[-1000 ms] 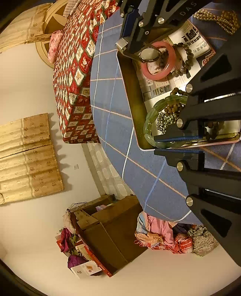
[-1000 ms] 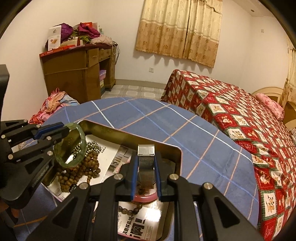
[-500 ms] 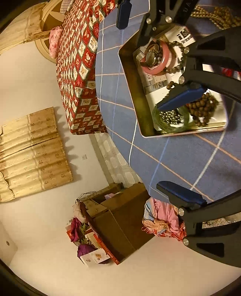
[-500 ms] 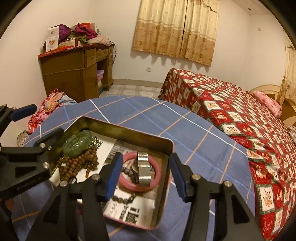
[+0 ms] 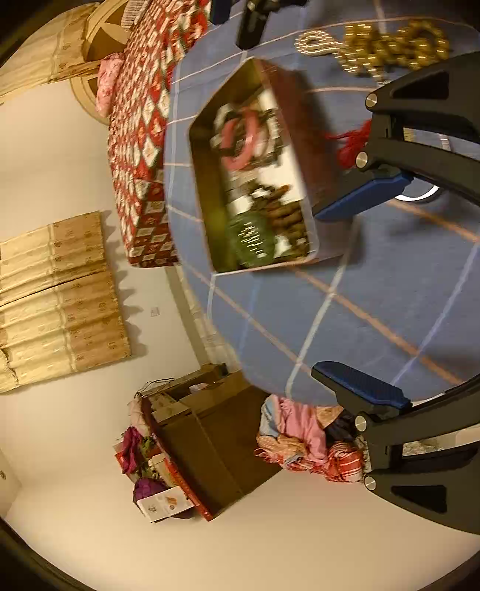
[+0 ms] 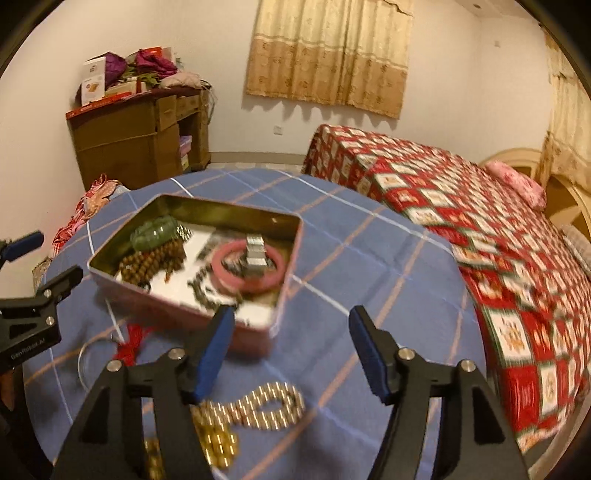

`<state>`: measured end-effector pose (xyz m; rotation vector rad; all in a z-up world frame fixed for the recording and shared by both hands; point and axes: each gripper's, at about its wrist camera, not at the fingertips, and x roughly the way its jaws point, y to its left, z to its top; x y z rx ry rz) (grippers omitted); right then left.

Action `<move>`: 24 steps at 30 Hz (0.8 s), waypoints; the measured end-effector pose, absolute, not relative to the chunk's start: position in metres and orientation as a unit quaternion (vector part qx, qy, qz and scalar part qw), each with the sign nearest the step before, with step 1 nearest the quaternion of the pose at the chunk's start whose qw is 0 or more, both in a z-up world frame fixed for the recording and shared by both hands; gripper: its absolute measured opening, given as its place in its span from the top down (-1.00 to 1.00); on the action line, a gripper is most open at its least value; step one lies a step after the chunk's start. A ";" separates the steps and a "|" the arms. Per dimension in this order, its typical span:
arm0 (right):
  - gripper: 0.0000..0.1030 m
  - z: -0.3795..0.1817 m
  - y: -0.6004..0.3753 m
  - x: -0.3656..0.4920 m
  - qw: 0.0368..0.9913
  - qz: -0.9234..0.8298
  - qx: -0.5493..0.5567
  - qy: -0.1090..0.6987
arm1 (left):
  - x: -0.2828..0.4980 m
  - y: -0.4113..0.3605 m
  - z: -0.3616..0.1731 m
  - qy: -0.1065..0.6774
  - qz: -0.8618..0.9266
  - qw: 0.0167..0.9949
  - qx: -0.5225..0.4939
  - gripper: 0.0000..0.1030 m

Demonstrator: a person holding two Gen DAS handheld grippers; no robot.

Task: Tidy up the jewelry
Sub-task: 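Withdraw both grippers from the tin toward the remaining jewelry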

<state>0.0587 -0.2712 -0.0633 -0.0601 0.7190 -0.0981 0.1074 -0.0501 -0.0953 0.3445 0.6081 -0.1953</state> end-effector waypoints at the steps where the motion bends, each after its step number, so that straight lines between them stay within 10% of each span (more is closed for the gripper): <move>1: -0.34 -0.066 -0.274 0.051 0.934 -0.052 -0.026 0.353 | 0.105 -0.049 -0.099 0.303 -0.093 0.933 0.169 -0.51; 24: -0.38 -0.113 -0.281 0.036 0.909 -0.075 -0.025 0.409 | 0.087 -0.054 -0.138 0.349 -0.098 0.909 0.204 -0.51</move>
